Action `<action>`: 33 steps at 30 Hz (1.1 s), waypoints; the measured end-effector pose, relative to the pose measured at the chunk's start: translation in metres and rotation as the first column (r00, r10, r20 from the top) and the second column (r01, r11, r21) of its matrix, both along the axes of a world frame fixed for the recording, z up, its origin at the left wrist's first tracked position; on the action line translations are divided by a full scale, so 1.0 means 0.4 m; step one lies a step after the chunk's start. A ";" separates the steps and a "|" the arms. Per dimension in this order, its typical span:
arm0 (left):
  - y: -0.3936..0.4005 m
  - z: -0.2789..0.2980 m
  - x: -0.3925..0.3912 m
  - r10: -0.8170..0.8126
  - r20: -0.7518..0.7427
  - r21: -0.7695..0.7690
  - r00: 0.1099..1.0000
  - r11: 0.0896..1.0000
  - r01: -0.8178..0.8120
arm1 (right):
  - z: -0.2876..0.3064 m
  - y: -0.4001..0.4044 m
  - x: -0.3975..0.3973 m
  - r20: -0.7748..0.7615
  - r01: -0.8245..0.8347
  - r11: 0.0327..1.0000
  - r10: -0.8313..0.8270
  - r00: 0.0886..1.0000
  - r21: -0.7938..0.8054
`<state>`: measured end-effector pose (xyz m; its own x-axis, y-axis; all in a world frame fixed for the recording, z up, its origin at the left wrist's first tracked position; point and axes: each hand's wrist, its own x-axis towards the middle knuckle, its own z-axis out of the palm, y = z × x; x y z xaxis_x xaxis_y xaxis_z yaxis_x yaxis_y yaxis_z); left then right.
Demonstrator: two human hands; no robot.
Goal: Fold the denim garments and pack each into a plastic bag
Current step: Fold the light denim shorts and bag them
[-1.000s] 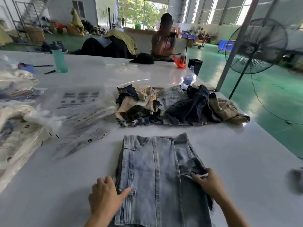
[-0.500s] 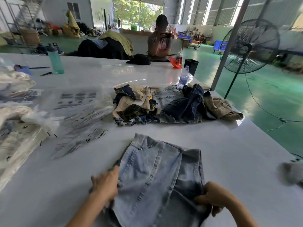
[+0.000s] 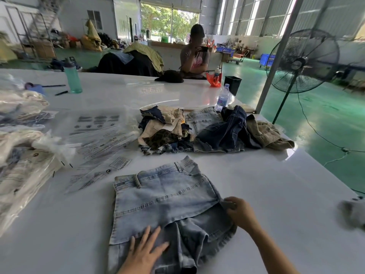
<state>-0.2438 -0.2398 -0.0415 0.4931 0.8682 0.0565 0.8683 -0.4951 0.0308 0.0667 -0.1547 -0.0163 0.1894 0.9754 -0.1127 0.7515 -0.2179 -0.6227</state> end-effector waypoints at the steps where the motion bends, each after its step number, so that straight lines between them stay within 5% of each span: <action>1: -0.004 0.027 -0.017 0.009 -0.054 -0.086 0.998 0.996 -0.014 | 0.006 -0.020 0.014 -0.220 0.078 0.996 -0.066 0.973 0.047; 2: 0.000 0.034 -0.039 0.037 -0.047 -0.200 0.998 0.979 -0.046 | 0.010 -0.041 0.032 -0.439 0.169 0.985 -0.132 0.889 0.045; 4: 0.019 0.051 -0.067 0.115 0.009 -0.336 0.993 0.936 -0.105 | 0.000 -0.089 0.073 -0.574 0.224 0.974 -0.205 0.793 -0.038; 8: 0.045 0.059 0.005 0.114 -0.083 -0.439 0.990 0.887 -0.139 | -0.031 -0.164 0.092 -0.101 -0.044 0.982 0.025 0.995 -0.182; 11: 0.029 0.076 0.132 0.093 0.234 -0.335 0.968 0.942 -0.010 | -0.031 -0.201 0.082 -0.082 -0.106 0.994 0.105 0.991 -0.011; 16: -0.011 0.062 0.240 0.111 0.123 -0.153 0.986 0.984 -0.092 | -0.058 -0.238 0.064 0.058 -0.285 0.958 0.283 0.957 0.036; 22: -0.001 0.082 0.194 0.357 0.437 -0.097 0.826 0.931 -0.351 | -0.056 -0.252 0.048 0.385 -0.318 0.938 0.244 0.890 0.141; 26: -0.018 0.118 0.180 0.126 0.625 0.246 0.770 0.905 -0.347 | -0.041 -0.245 0.017 0.565 -0.389 0.900 0.220 0.795 0.197; 29: -0.041 0.095 0.160 0.011 0.610 0.390 0.793 0.866 -0.312 | -0.065 -0.236 0.031 0.424 -0.337 0.862 0.162 0.891 0.379; 31: -0.056 0.049 0.132 -0.117 0.525 0.417 0.843 0.899 -0.135 | -0.071 -0.228 0.065 0.218 -0.128 0.851 0.016 0.976 0.510; 33: -0.071 -0.007 0.097 -0.264 0.439 0.379 0.859 0.921 0.089 | -0.054 -0.222 0.108 0.163 -0.013 0.891 -0.069 0.984 0.455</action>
